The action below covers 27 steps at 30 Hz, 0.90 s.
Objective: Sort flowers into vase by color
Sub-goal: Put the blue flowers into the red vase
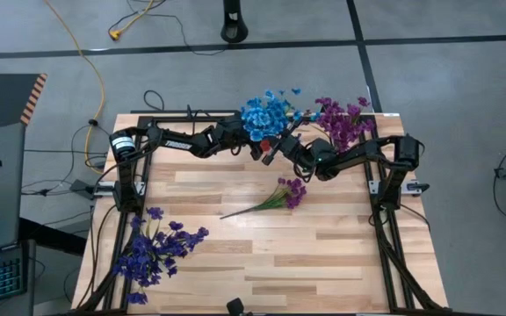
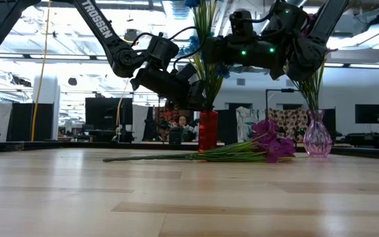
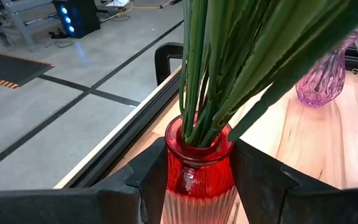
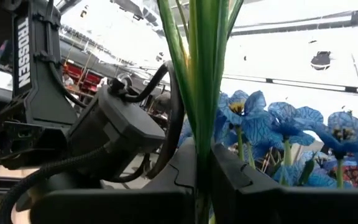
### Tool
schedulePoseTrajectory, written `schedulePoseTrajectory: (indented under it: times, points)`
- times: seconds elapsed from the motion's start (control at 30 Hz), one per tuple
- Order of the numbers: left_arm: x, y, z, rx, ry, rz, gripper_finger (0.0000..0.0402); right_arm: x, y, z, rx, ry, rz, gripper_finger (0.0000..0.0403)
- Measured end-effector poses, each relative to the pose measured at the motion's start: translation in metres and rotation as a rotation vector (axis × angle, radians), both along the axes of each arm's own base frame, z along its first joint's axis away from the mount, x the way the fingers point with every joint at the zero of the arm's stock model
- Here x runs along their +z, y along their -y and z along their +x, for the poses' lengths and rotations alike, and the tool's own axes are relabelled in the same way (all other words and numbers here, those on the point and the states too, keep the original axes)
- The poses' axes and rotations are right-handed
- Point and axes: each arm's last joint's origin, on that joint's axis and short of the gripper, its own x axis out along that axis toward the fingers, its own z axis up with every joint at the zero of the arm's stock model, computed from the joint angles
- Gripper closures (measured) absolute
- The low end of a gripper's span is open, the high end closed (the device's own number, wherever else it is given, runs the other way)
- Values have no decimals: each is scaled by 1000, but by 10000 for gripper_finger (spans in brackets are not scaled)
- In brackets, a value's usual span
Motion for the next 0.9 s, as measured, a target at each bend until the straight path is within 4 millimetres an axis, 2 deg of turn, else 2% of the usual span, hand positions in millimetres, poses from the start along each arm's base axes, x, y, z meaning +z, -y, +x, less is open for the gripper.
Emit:
schedulePoseTrajectory:
  times: [0.47,0.7,0.9]
  points:
    - [0,0,0,1,-1,0,246,0,0,0,-29,-43,-58,356]
    - [-1,0,0,1,-2,0,246,-7,8,1,-44,-119,-40,356]
    - [-1,0,0,1,-2,0,246,-6,9,0,-21,-112,-56,356]
